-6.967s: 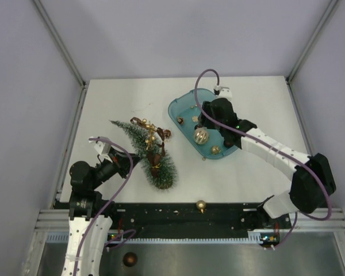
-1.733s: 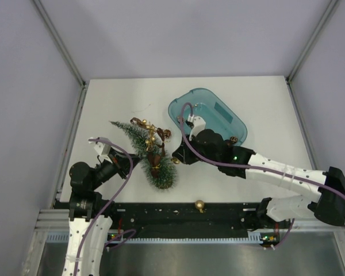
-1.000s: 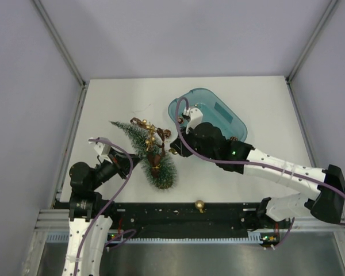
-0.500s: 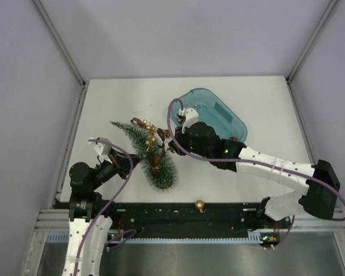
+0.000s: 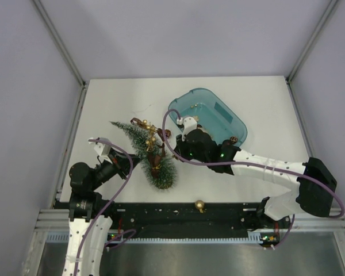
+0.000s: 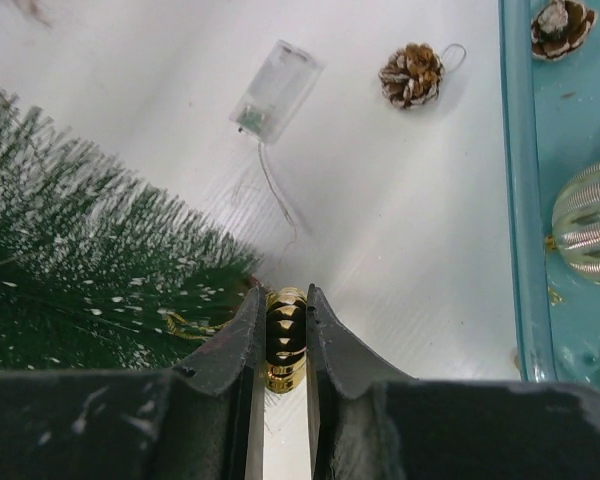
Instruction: Decorate the small christmas tree
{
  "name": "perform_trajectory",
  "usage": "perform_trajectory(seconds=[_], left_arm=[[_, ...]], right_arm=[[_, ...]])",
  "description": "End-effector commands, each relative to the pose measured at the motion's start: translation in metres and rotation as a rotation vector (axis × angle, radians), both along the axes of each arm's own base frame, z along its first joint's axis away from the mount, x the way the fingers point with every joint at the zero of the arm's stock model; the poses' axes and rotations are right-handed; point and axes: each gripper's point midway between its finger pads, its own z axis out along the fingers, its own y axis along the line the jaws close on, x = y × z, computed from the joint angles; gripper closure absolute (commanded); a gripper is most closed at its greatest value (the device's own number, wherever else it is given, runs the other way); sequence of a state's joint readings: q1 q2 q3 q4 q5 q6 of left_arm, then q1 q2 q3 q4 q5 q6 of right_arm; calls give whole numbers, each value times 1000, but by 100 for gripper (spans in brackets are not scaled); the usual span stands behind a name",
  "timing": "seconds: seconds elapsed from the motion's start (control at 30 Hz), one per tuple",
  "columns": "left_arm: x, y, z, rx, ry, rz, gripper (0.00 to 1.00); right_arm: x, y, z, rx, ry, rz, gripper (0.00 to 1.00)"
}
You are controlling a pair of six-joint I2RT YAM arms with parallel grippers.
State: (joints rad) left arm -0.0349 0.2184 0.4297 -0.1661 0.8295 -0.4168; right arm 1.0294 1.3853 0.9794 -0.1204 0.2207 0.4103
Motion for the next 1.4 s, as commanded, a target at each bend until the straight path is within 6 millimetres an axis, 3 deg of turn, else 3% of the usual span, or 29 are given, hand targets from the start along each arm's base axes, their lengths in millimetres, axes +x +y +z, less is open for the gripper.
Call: perform_trajectory(seconds=[0.0,0.37,0.57,0.97,1.37], left_arm=[[-5,0,12,-5,-72,-4,100],[-4,0,11,-5,-66,1,100],[-5,0,12,-5,-70,1,100],[-7,-1,13,-5,-72,-9,100],[-7,-2,13,-4,-73,-18,100]], right_arm=[[1,-3,18,48,-34,-2,100],[-36,3,43,130,-19,76,100],[-45,4,52,139,-24,94,100],[-26,1,76,101,-134,57,100],[2,4,64,101,-153,20,100]])
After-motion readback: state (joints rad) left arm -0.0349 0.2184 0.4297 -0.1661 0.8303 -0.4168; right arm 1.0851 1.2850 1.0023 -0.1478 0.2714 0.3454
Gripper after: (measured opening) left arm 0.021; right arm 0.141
